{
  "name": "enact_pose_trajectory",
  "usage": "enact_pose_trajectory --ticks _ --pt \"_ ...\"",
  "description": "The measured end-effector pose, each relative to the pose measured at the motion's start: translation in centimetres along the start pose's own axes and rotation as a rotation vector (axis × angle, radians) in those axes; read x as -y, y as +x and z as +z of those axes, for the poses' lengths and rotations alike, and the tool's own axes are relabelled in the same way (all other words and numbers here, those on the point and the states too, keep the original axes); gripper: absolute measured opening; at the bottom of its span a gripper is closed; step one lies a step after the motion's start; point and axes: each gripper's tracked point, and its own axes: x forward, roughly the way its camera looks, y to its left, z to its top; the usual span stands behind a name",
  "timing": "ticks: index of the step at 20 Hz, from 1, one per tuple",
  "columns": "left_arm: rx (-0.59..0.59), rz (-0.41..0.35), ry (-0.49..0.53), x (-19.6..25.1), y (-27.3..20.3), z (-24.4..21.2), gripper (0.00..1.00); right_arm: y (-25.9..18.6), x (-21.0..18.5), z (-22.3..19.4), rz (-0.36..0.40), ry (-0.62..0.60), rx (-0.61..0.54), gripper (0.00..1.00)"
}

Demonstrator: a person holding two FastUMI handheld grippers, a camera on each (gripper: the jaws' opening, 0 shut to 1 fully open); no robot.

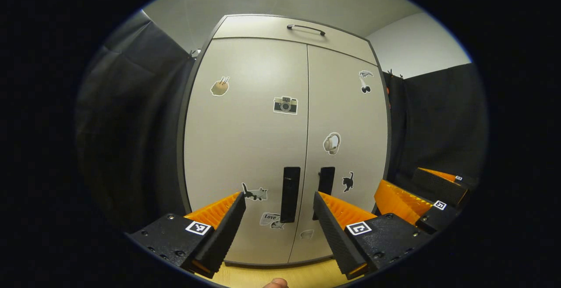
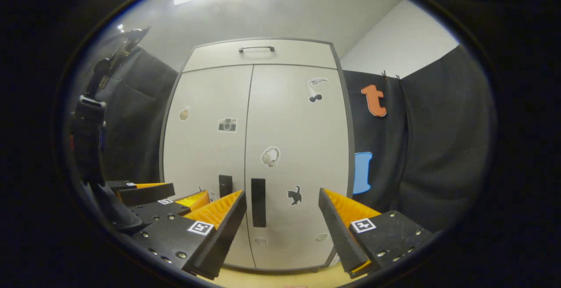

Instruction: Open the right door of the double-door shoe cabinet with the right hand, and open the left door with the left hand.

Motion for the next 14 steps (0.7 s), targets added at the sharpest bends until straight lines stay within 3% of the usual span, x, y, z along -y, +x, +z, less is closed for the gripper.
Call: enact_pose_trajectory --ticks 10,14 --pt "0.027 0.126 0.037 -4.6 -3.2 0.7 0.96 5.2 -3.2 -3.7 0.075 0.012 -0.085 0.96" --pt "0.033 0.186 0.051 -7.7 -4.0 0.6 0.96 8.8 -3.5 -6.4 0.042 -0.058 -0.120 0.98"
